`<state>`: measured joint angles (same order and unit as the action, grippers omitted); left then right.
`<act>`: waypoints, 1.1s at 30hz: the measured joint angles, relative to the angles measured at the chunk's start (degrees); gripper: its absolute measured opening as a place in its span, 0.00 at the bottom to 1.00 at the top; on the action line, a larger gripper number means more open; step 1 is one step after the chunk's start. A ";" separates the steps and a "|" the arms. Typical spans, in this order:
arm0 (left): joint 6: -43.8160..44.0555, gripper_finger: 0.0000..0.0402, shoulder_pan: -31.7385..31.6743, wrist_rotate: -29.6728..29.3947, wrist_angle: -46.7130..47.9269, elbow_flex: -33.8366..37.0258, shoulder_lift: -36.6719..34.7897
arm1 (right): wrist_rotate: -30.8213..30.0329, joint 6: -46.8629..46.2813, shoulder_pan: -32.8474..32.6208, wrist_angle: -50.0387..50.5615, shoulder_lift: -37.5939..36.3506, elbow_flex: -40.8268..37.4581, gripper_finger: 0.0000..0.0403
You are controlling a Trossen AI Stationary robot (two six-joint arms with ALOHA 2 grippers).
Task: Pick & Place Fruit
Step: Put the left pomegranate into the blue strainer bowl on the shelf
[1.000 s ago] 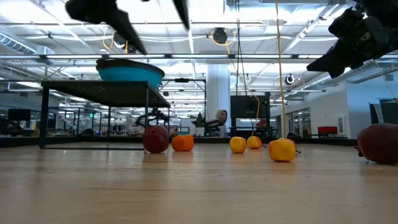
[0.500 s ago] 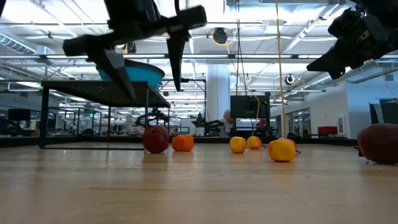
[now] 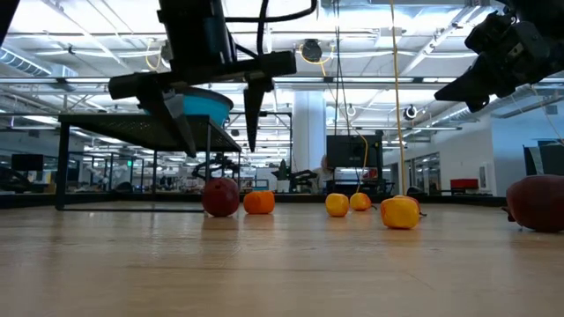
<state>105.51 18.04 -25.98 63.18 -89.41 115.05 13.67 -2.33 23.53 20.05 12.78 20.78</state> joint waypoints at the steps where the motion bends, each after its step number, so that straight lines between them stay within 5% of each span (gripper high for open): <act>1: -0.10 0.81 -0.16 0.02 0.00 0.00 0.14 | -0.02 0.00 0.00 -0.02 0.00 0.00 0.00; 33: -2.28 0.81 -3.16 1.87 -3.62 4.73 2.01 | -0.07 1.49 0.00 0.00 -0.02 0.02 0.00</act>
<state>103.23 14.87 -24.11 59.56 -84.68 117.05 13.60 -0.84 23.53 20.05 12.75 20.80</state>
